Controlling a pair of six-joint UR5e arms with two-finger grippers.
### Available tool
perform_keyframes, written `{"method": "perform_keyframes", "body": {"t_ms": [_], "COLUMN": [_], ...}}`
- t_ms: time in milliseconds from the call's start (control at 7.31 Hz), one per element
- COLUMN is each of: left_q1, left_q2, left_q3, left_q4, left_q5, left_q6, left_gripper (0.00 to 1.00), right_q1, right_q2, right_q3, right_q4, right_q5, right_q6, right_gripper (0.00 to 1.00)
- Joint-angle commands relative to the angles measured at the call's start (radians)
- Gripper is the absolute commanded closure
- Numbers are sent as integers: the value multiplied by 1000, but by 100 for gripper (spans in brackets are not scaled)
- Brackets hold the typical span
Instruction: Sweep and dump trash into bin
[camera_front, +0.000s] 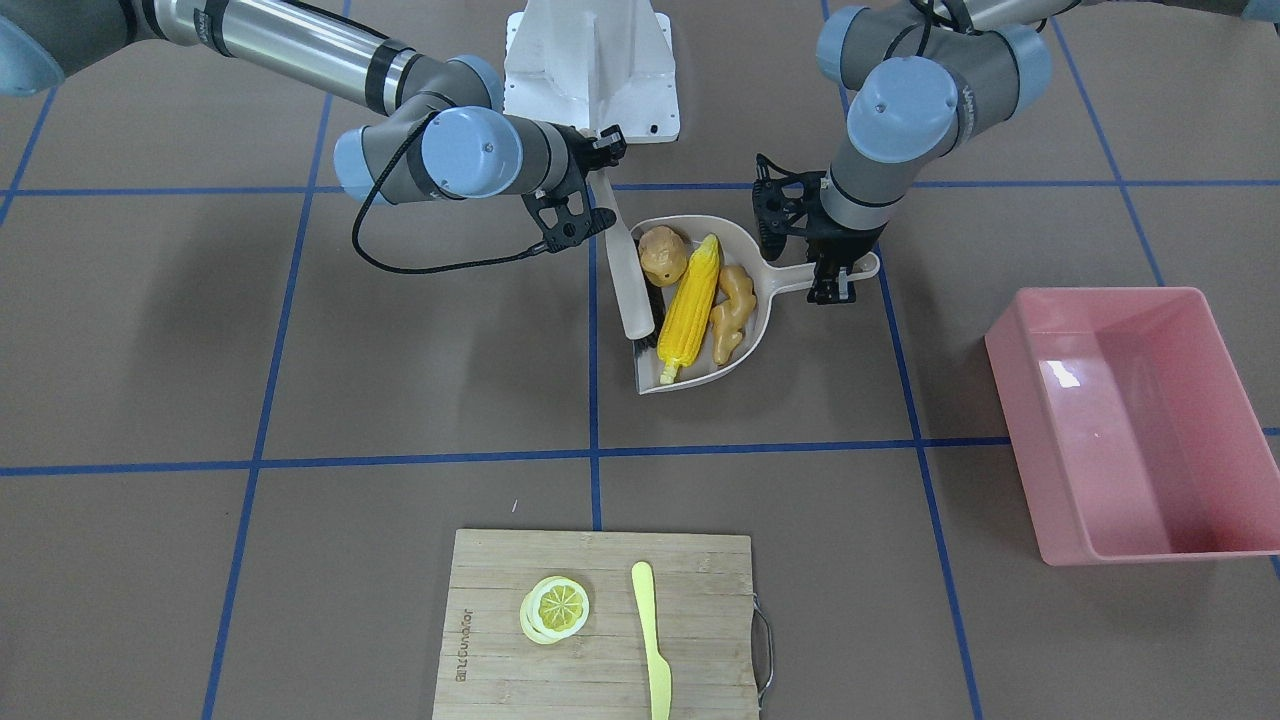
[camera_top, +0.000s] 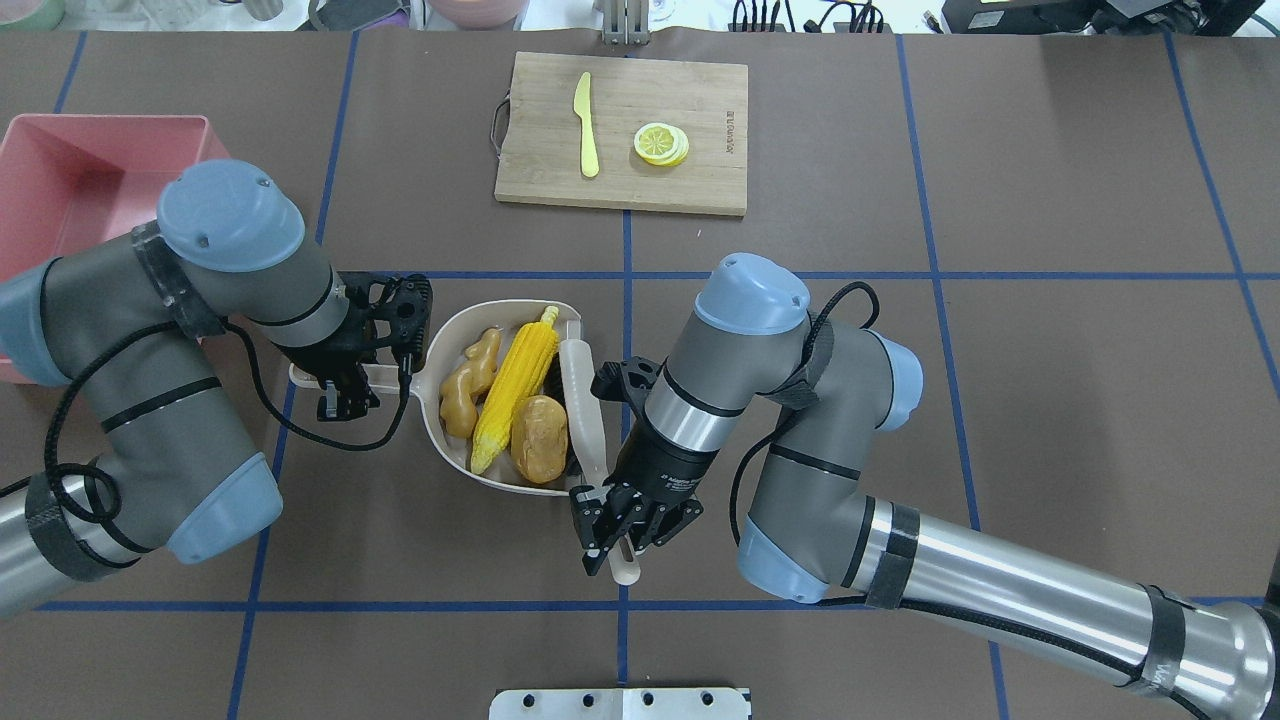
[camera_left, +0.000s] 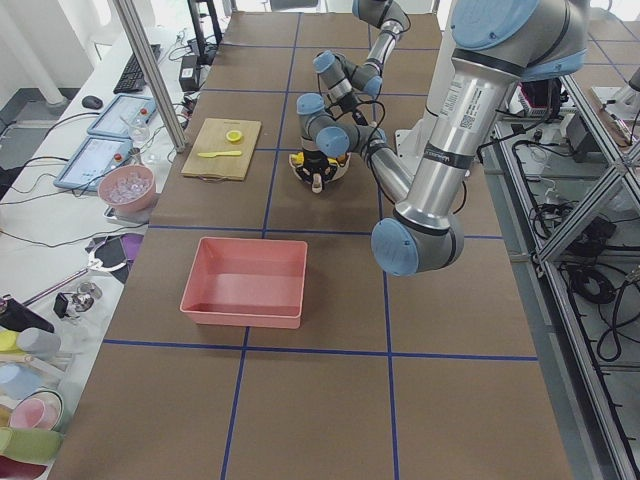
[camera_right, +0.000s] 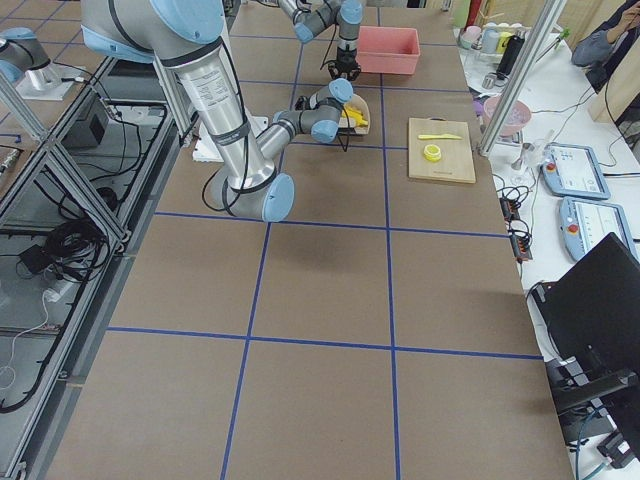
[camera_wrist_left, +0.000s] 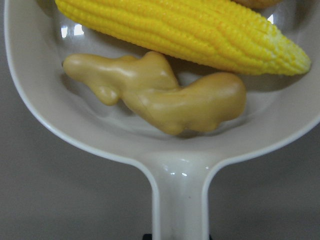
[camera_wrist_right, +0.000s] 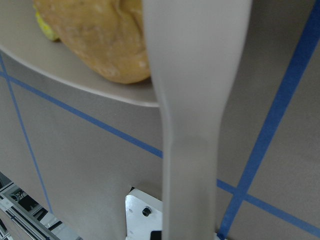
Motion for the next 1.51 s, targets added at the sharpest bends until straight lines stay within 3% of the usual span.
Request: {"method": "perform_keyframes", "body": {"t_ms": [0, 548, 1369], "left_q1": [-7, -13, -30], "left_q2": [-2, -8, -6], "left_q3": [4, 7, 5], "left_q4": [-25, -88, -218], "left_q5": [-10, -12, -39], "left_q6": [-6, -12, -118], "left_gripper": [100, 100, 100], "right_q1": [-1, 47, 253], "right_q2": [8, 20, -76], "right_q3": [26, 78, 295], "right_q4": [0, -23, -192], "right_q5": [-17, -13, 32], "right_q6": [82, 104, 55], "right_gripper": [100, 100, 100]}}
